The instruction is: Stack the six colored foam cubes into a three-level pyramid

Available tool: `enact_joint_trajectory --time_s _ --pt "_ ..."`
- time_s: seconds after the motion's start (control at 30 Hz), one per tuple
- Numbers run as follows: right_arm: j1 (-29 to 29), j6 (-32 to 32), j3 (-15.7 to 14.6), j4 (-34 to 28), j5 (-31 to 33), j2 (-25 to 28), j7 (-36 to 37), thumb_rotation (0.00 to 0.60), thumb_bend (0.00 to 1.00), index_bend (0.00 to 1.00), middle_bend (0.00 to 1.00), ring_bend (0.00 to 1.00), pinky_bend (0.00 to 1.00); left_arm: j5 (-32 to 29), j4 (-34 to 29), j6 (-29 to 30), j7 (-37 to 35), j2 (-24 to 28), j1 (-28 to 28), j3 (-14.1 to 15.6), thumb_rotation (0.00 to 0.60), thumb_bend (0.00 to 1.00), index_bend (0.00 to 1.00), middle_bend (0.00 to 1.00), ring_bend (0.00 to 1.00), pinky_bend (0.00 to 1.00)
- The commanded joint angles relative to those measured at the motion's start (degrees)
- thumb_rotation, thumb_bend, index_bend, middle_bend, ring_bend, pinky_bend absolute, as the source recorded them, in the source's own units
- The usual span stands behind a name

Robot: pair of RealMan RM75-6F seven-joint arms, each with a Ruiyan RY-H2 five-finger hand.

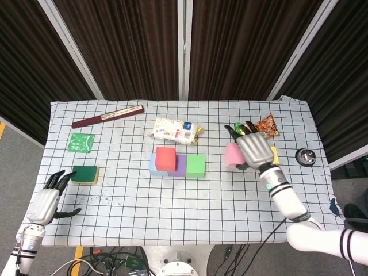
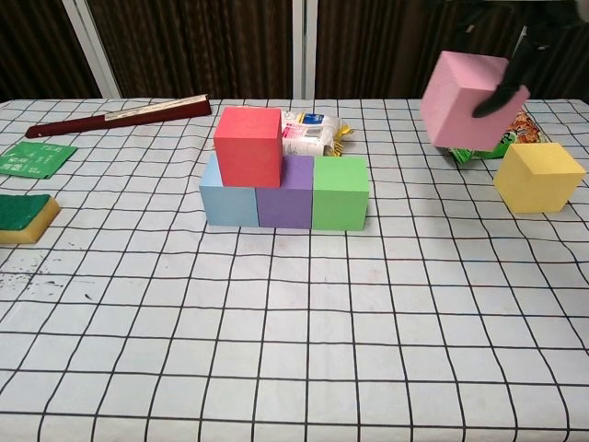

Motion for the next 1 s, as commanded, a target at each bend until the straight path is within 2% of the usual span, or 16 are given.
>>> enact_joint_trajectory --time_s 0.03,0.2,0.3,0.6,1.0 --pt "12.21 0.17 2.00 0.00 14.78 -6.15 -11.72 0.600 0.00 0.00 0.63 0.11 0.00 0.15 0.06 0.06 0.02 -0.08 0.00 0.10 0.600 0.00 0.10 0.14 0.02 0.06" --pt "18.96 1.38 1.05 2.54 24.23 -10.00 -16.75 0.600 0.00 0.00 0.63 0.11 0.00 0.33 0.31 0.18 -0.43 -0.19 0.03 0.26 0.600 0.00 0.10 0.14 0.02 0.07" --pt "21.55 1.58 0.26 4.02 26.82 -11.46 -18.40 0.600 0.00 0.00 0.62 0.11 0.00 0.24 0.52 0.18 -0.71 -0.23 0.03 0.24 0.600 0.00 0.10 0.14 0.02 0.07" --pt "25.19 3.67 -1.81 6.59 29.46 -14.13 -19.98 0.600 0.00 0.00 0.62 0.11 0.00 0.35 0.97 0.38 -1.39 -0.37 0.08 0.33 0.600 0.00 0.10 0.14 0.02 0.06" --pt "26.42 5.06 -2.83 8.40 30.35 -16.49 -18.93 0.600 0.00 0.00 0.60 0.11 0.00 0.26 1.35 0.63 -1.77 -0.48 0.15 0.27 0.600 0.00 0.10 0.14 0.02 0.07"
